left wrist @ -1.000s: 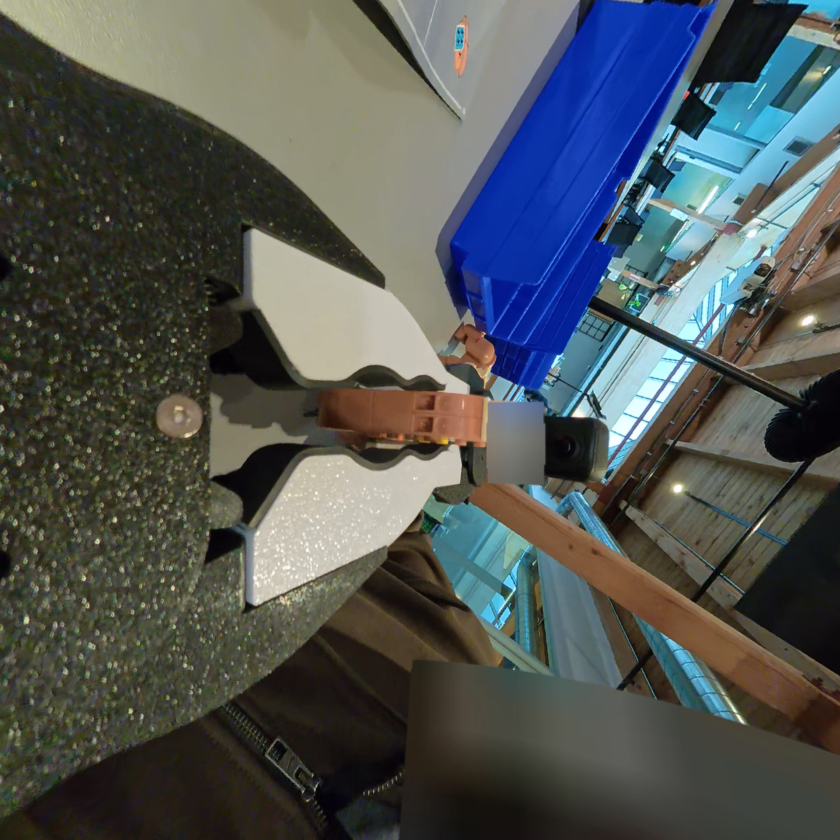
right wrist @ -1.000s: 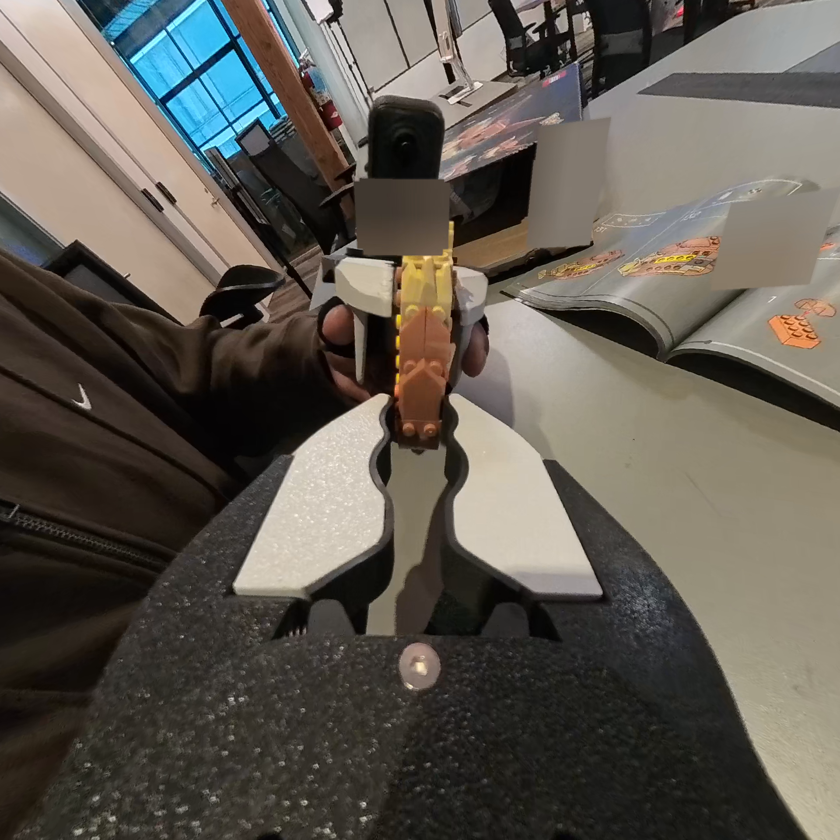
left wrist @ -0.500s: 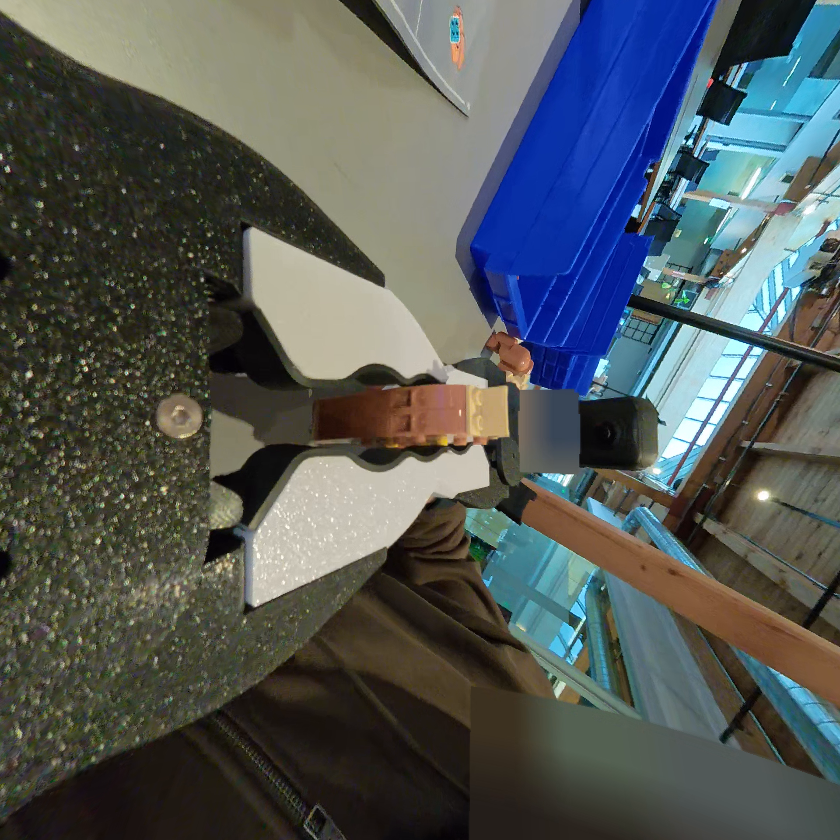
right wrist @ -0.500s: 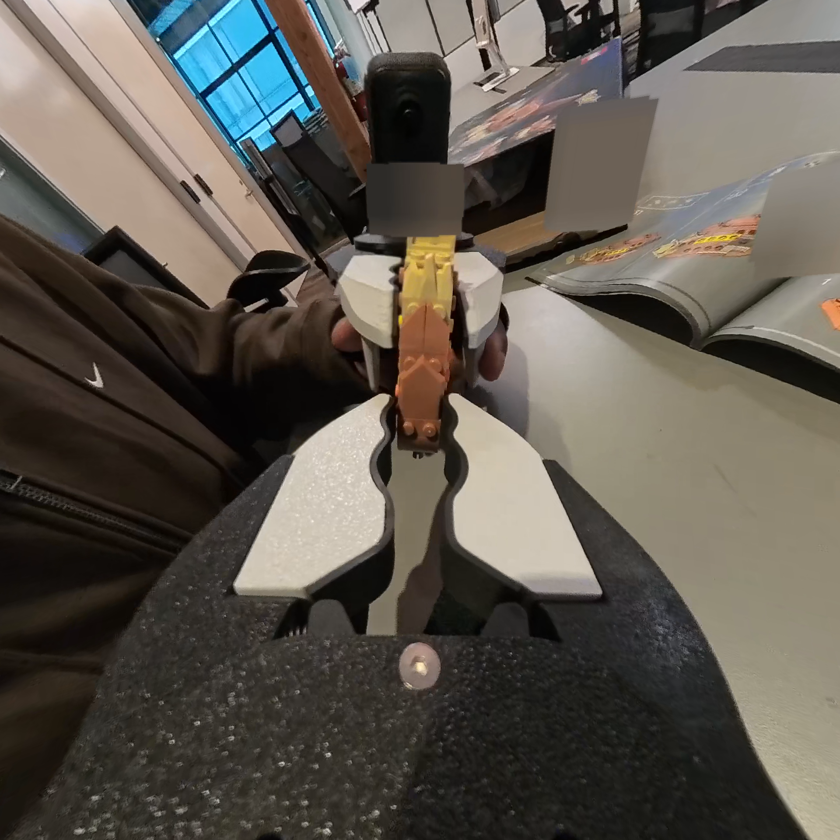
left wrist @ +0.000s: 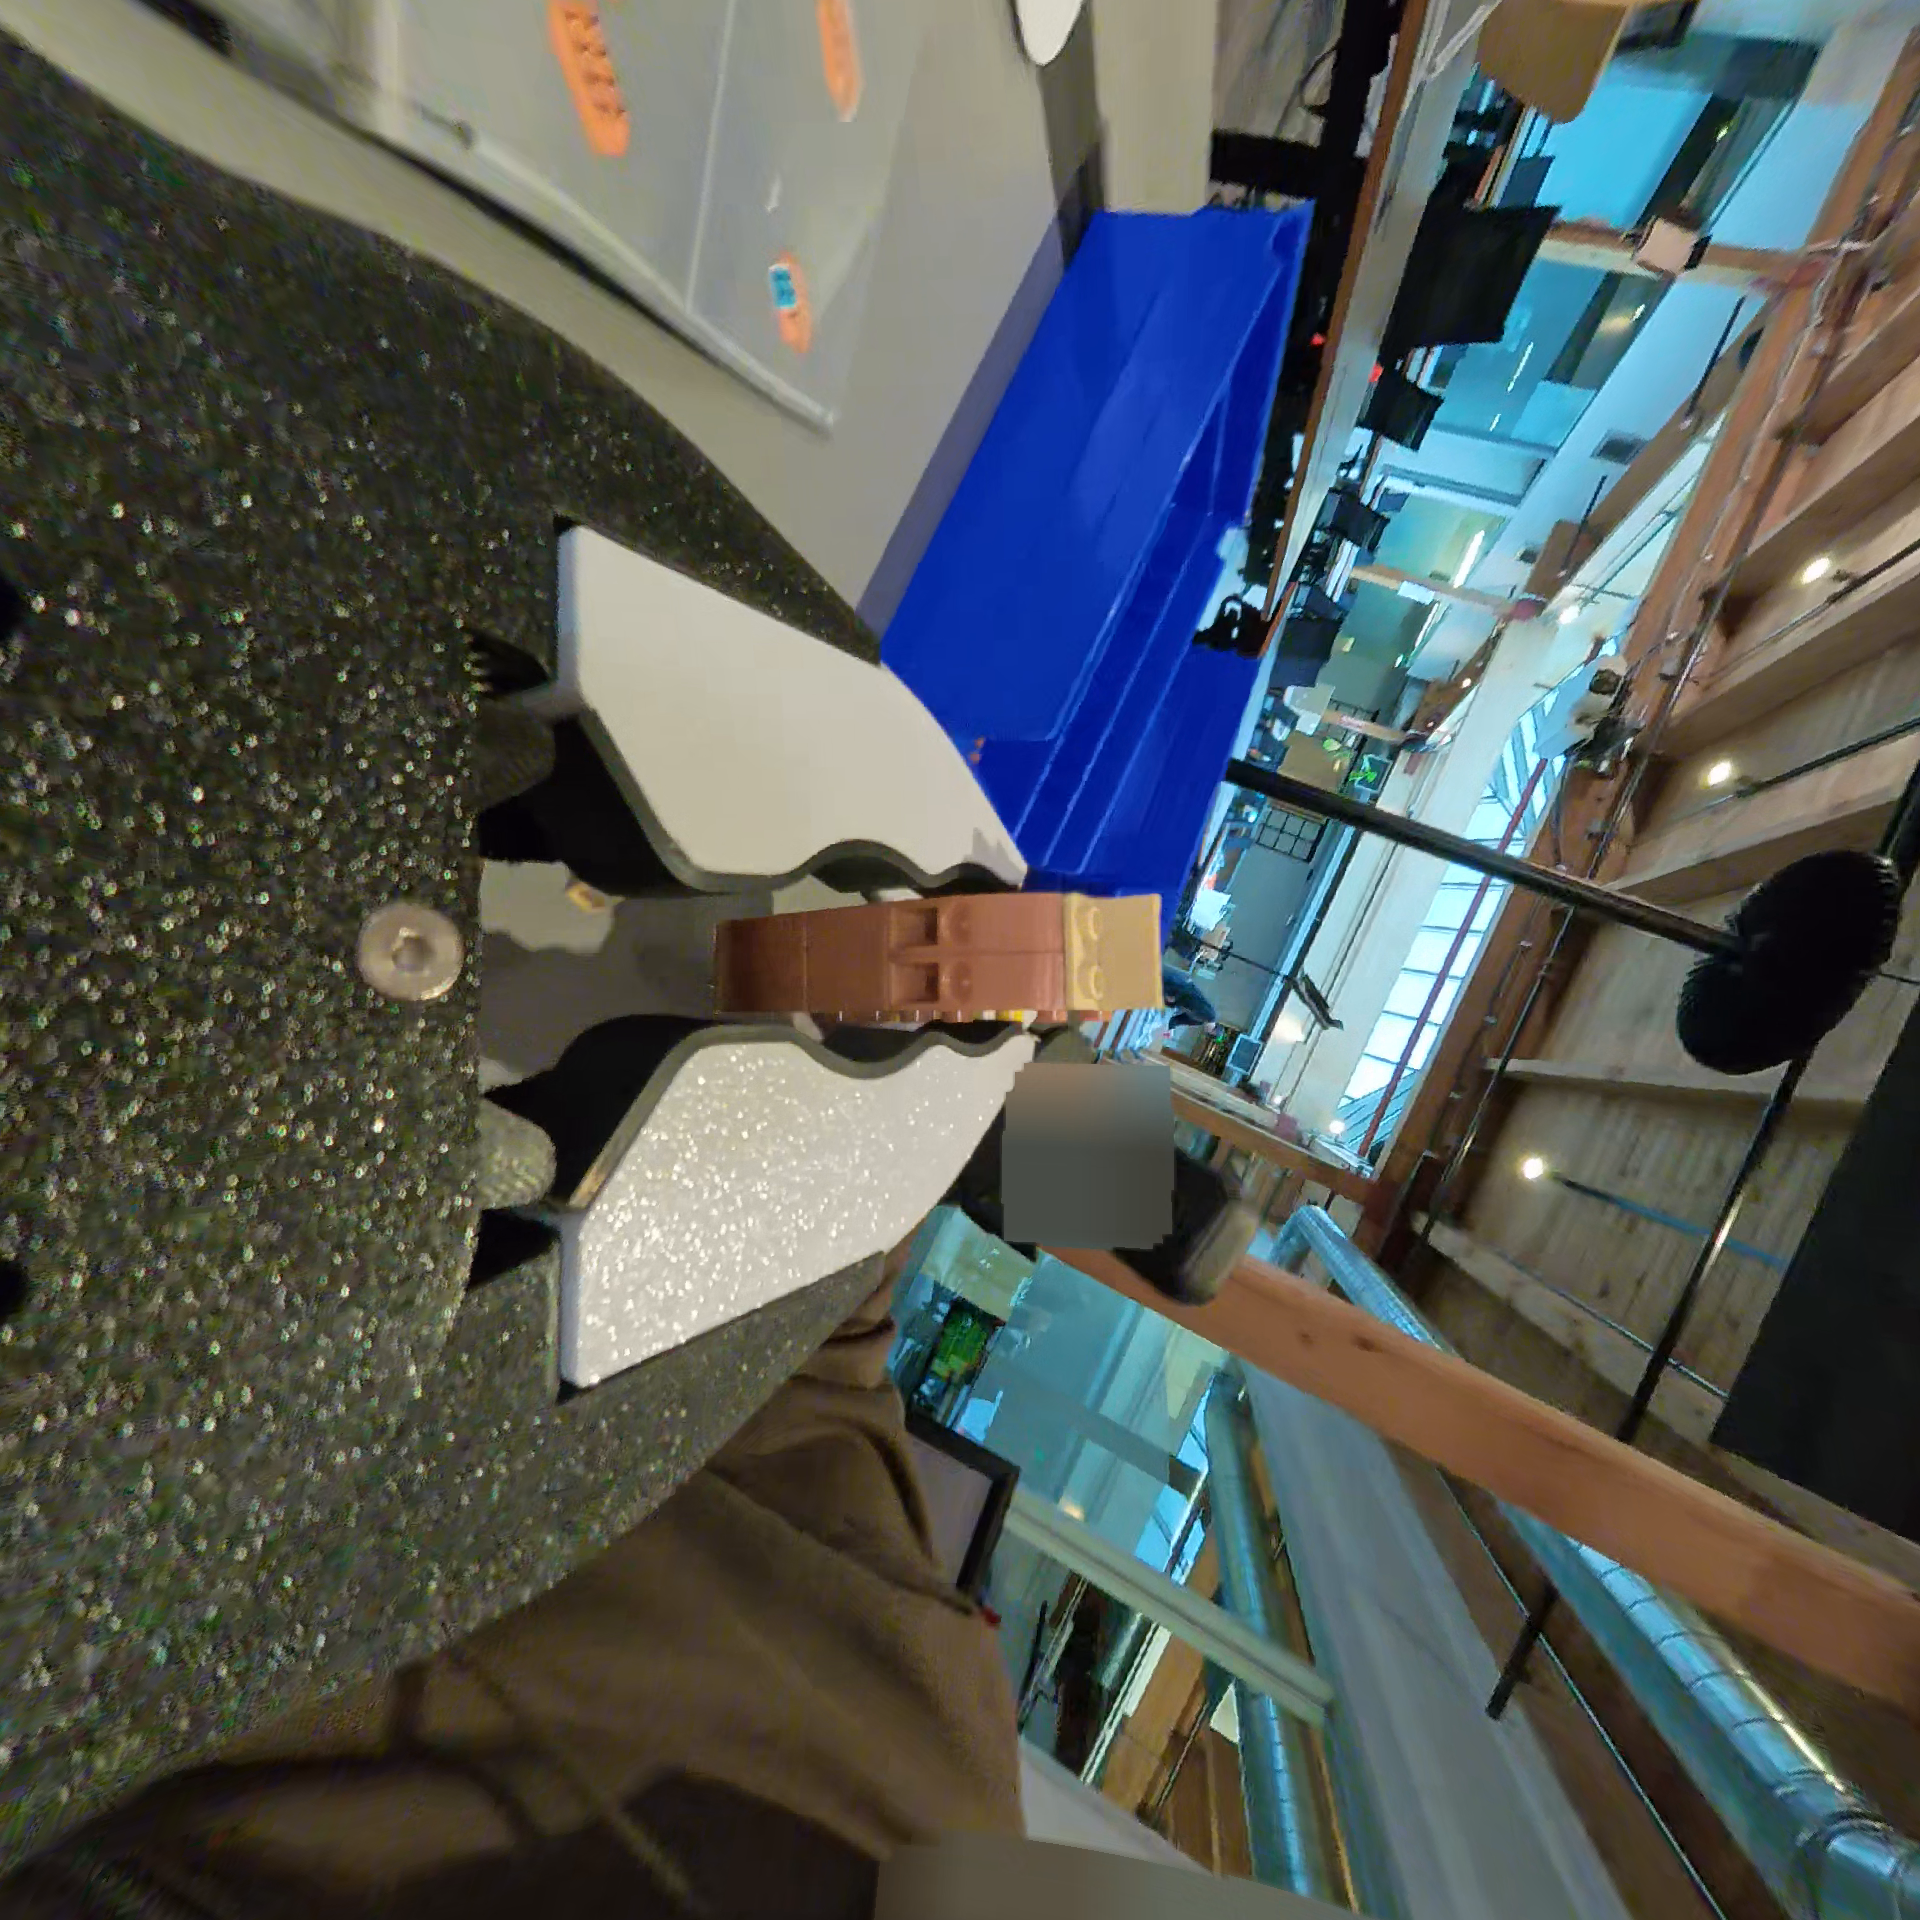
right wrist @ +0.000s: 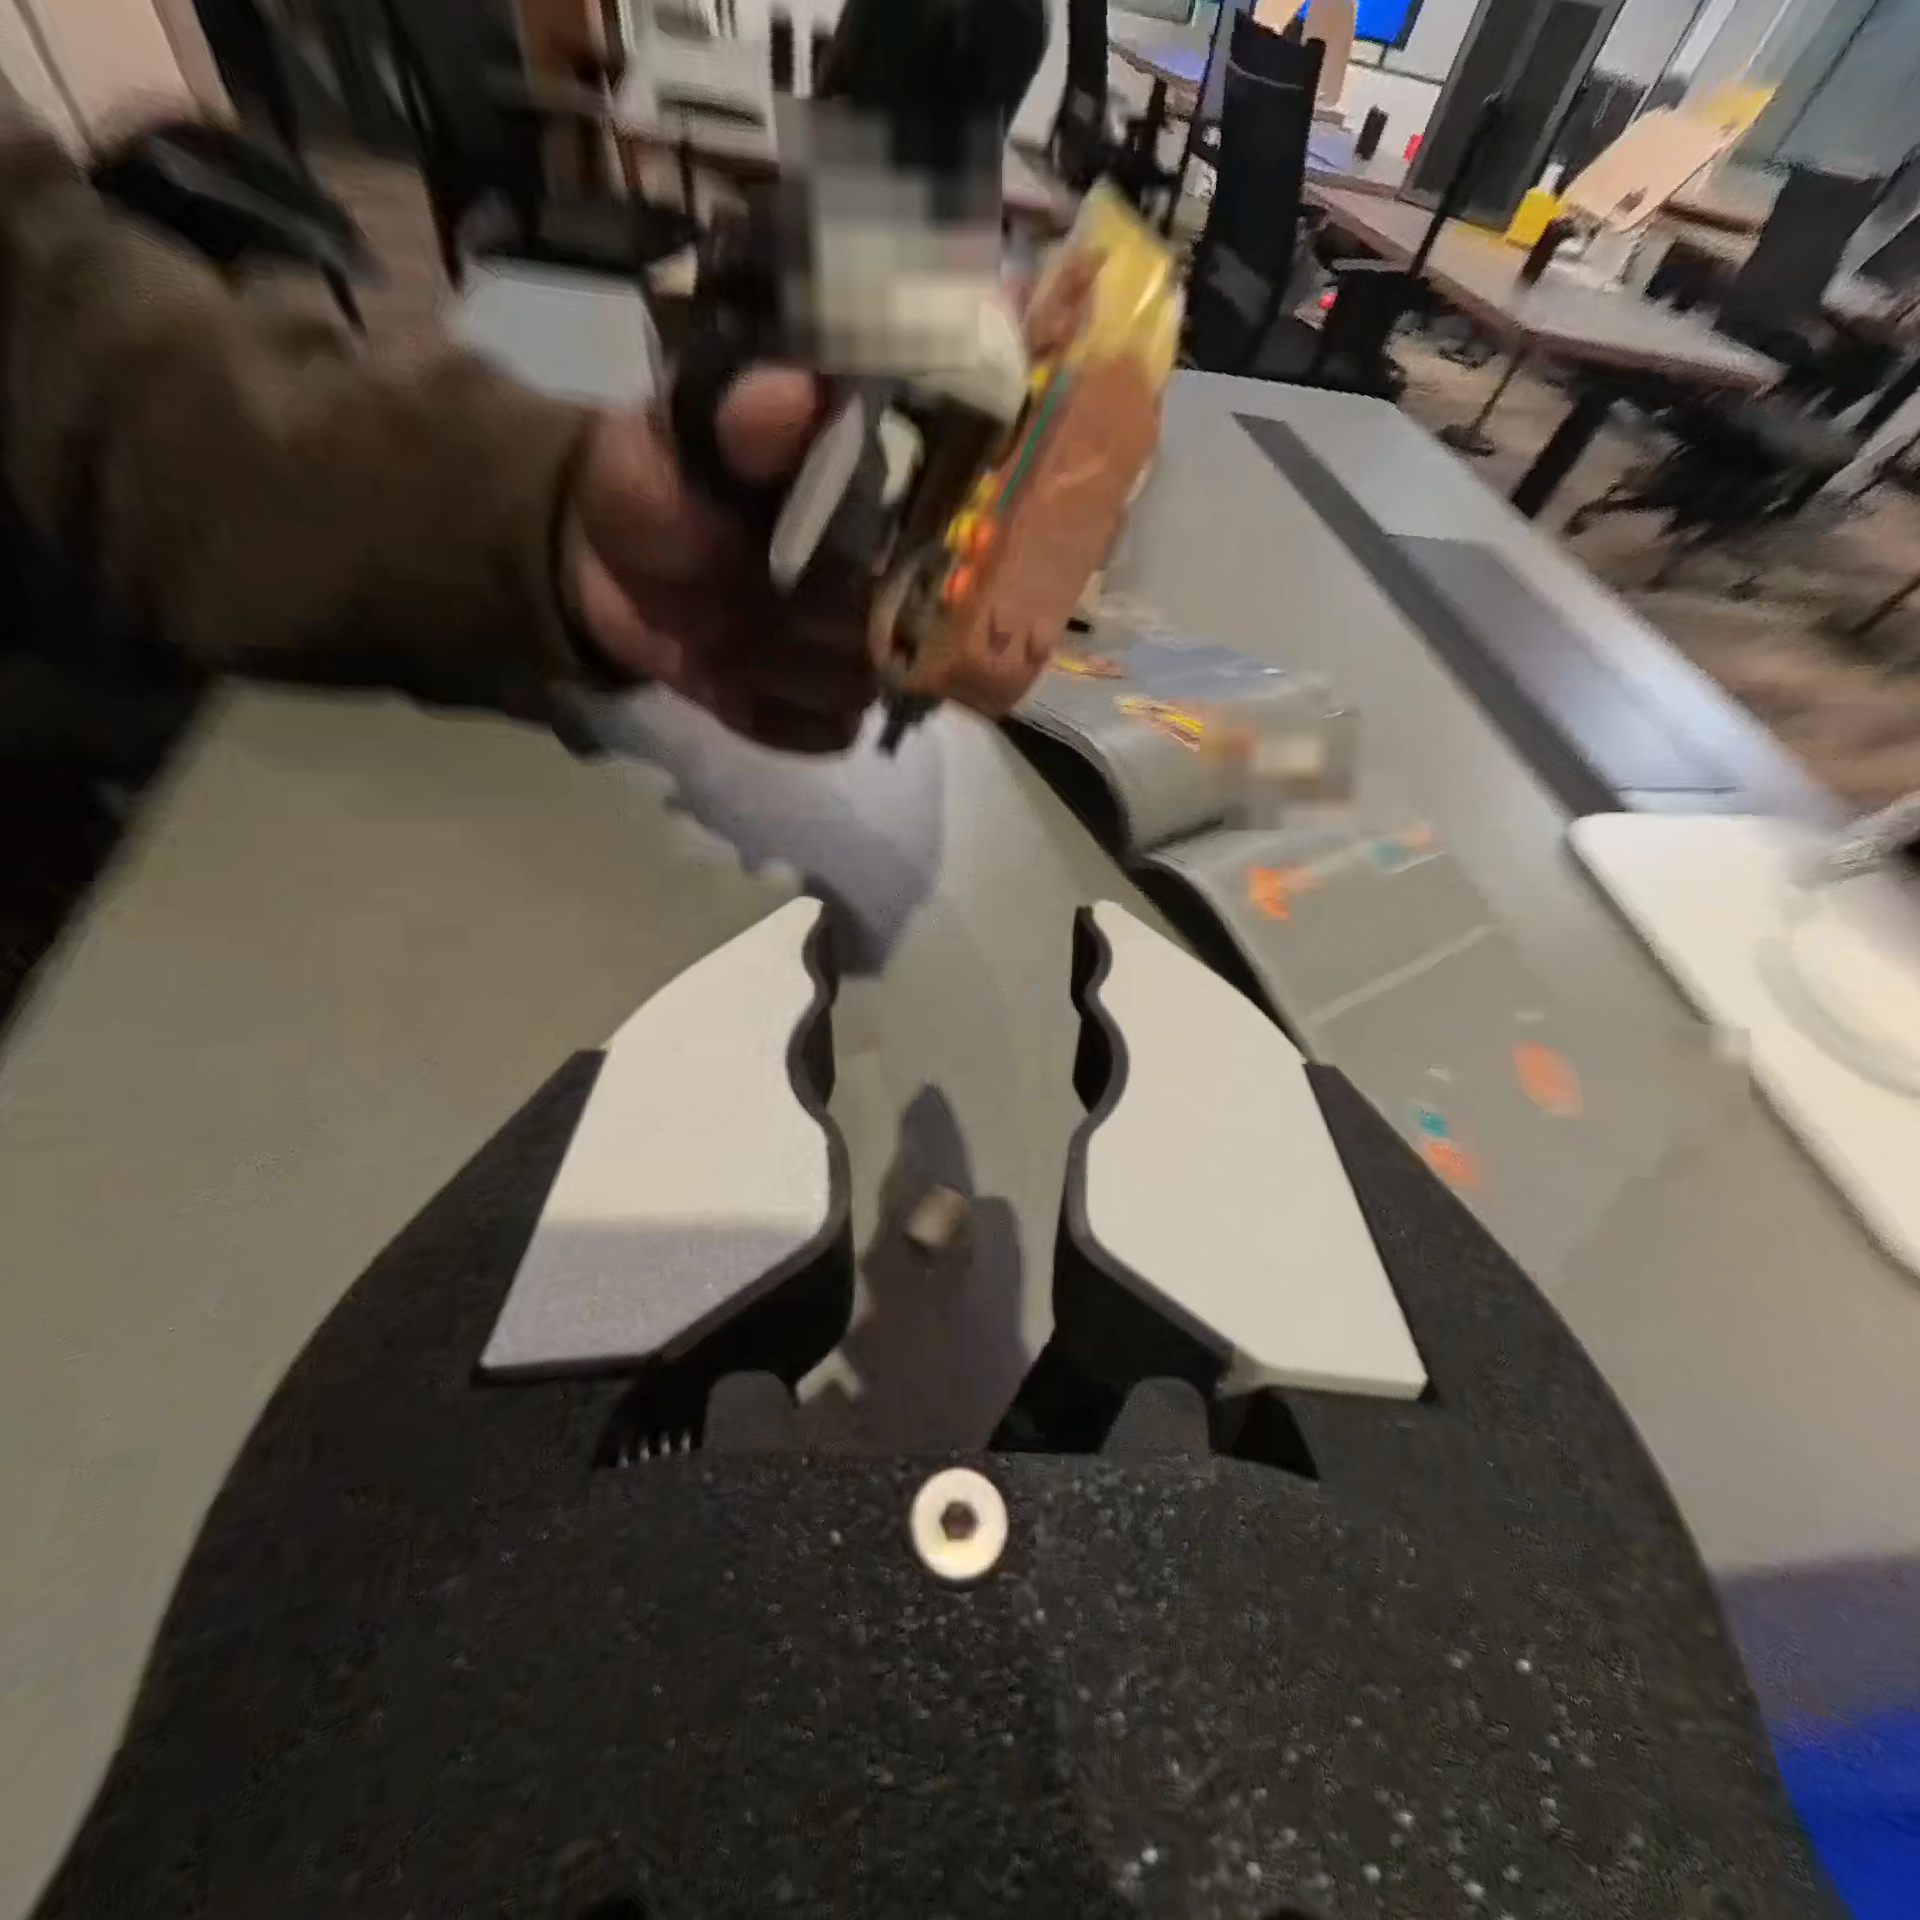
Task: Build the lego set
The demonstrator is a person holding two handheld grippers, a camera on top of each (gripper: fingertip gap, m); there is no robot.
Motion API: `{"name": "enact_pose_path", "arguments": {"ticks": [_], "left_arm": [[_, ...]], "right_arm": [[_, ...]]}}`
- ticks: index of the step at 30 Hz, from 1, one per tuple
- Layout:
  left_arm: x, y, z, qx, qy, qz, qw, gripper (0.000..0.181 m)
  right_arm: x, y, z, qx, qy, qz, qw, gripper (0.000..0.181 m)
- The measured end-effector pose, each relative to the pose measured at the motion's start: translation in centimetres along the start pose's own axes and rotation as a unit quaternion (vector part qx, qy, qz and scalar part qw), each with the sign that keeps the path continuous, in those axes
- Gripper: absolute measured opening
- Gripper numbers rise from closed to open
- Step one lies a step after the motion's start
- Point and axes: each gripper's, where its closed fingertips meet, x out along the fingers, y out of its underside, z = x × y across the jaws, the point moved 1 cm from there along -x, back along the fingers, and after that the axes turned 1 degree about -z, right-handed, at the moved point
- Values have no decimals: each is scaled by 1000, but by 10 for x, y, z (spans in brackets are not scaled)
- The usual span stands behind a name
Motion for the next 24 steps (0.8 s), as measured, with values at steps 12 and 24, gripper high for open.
{"name": "enact_pose_path", "arguments": {"ticks": [12,24], "left_arm": [[8,21,28,22,-7,35,999,22],[-1,25,32,37,-13,66,997,22]], "right_arm": [[-7,61,-3,-170,-209,253,929,32],[23,90,7,-202,-278,324,881,27]]}}
